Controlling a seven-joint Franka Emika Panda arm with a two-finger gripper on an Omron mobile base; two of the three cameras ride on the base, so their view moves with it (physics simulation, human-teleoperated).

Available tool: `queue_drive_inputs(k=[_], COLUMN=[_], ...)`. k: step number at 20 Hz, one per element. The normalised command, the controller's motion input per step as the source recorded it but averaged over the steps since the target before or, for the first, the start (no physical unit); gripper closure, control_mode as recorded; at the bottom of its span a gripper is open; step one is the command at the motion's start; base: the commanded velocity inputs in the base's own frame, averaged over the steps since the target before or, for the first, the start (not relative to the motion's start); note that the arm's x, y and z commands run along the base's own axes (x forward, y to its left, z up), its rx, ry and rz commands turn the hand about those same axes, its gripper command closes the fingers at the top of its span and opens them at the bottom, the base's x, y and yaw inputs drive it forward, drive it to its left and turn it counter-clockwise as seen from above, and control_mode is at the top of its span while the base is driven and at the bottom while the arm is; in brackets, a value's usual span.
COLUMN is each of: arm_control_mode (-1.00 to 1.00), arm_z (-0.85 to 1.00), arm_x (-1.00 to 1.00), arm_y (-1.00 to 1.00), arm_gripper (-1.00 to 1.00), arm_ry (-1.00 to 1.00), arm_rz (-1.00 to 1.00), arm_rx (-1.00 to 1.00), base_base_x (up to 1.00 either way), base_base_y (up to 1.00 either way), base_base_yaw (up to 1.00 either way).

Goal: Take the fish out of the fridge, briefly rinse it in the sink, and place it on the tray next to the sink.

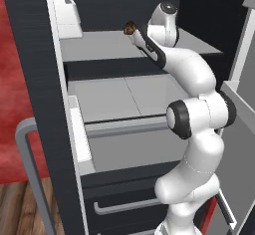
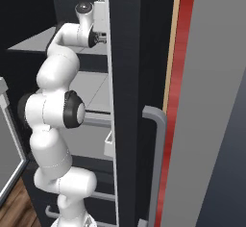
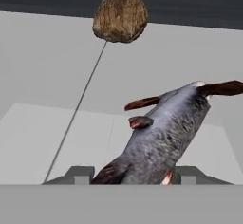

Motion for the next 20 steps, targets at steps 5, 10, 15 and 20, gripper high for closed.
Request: queue_drive_inputs(k=[5,10,15,20], arm_control_mode=[-1.00,-1.00,-1.00,-1.00], arm_z=[0.00,0.00,0.03,0.00], arm_x=[-0.52,-1.00,-1.00,-1.00], arm_y=[0.27,0.65,0.58,0.40], arm_gripper=[1.00,1.00,1.00,1.00], arm_ry=[-0.02,-0.11,-0.08,0.00], arm_rz=[0.00,-0.01,0.00,-0.03], arm_rx=[0.00,-0.05,0.01,0.16], base_base_x=[0.00,0.00,0.00,0.00], base_base_y=[0.00,0.00,0.00,0.00], base_base_yaw=[0.00,0.00,0.00,0.00])
